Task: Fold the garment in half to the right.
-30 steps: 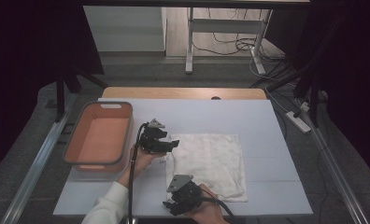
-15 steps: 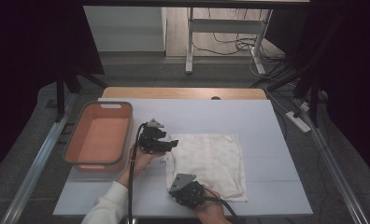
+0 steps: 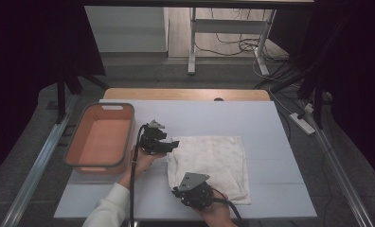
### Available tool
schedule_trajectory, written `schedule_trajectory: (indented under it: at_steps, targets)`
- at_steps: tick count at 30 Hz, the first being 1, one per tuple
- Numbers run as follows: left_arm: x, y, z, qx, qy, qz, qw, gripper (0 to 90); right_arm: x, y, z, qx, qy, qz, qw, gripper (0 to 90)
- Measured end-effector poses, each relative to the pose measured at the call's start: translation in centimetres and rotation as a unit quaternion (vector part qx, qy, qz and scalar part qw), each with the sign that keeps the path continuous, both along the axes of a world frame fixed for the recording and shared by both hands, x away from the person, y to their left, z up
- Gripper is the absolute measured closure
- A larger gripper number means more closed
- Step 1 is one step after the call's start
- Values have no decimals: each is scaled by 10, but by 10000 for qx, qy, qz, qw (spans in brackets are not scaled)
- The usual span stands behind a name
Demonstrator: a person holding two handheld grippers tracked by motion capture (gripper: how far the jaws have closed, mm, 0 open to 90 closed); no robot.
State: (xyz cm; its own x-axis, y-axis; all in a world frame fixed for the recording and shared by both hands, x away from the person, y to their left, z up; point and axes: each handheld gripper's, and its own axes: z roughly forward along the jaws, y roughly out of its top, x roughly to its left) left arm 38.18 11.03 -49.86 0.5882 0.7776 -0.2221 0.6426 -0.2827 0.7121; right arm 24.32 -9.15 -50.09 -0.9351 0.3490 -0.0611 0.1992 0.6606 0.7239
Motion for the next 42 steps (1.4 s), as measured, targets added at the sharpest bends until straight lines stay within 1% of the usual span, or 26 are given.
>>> schedule_trajectory:
  at_steps: [3,10,12,16,18,25,30,32,34,37,39,42]
  targets:
    - [3,-1,-2,29,16,24,10000,312,0,-1,2,53,16,-13,10000,847]
    - [12,-3,-10,138,63,50,9999,312,0,-1,-1,30,49,3,10000,847]
    - [16,-5,-14,219,89,60,9997,312,0,-1,-3,27,51,13,10000,847]
    - [21,-7,-18,302,140,96,9994,312,0,-2,-3,0,53,14,10000,847]
    - [22,-7,-20,305,162,113,9993,310,0,-2,-3,20,55,8,10000,847]
    - [27,-12,-25,277,191,5,9994,330,0,-3,-5,20,75,6,10000,846]
    - [28,-16,-29,391,241,-55,9989,334,0,-3,-5,6,64,18,10000,846]
    - [29,-17,-31,404,275,-47,9988,341,0,-3,-5,5,55,17,10000,846]
    - [29,-17,-32,416,310,-51,9986,358,0,-3,-5,6,56,18,10000,846]
    - [30,-18,-34,421,356,-124,9984,394,0,-3,-5,-1,72,16,10000,846]
    - [29,-19,-34,471,328,-126,9983,422,0,-3,-5,-12,68,13,10000,846]
    - [28,-18,-34,401,351,-177,9984,538,0,-3,-6,-32,59,18,10000,846]
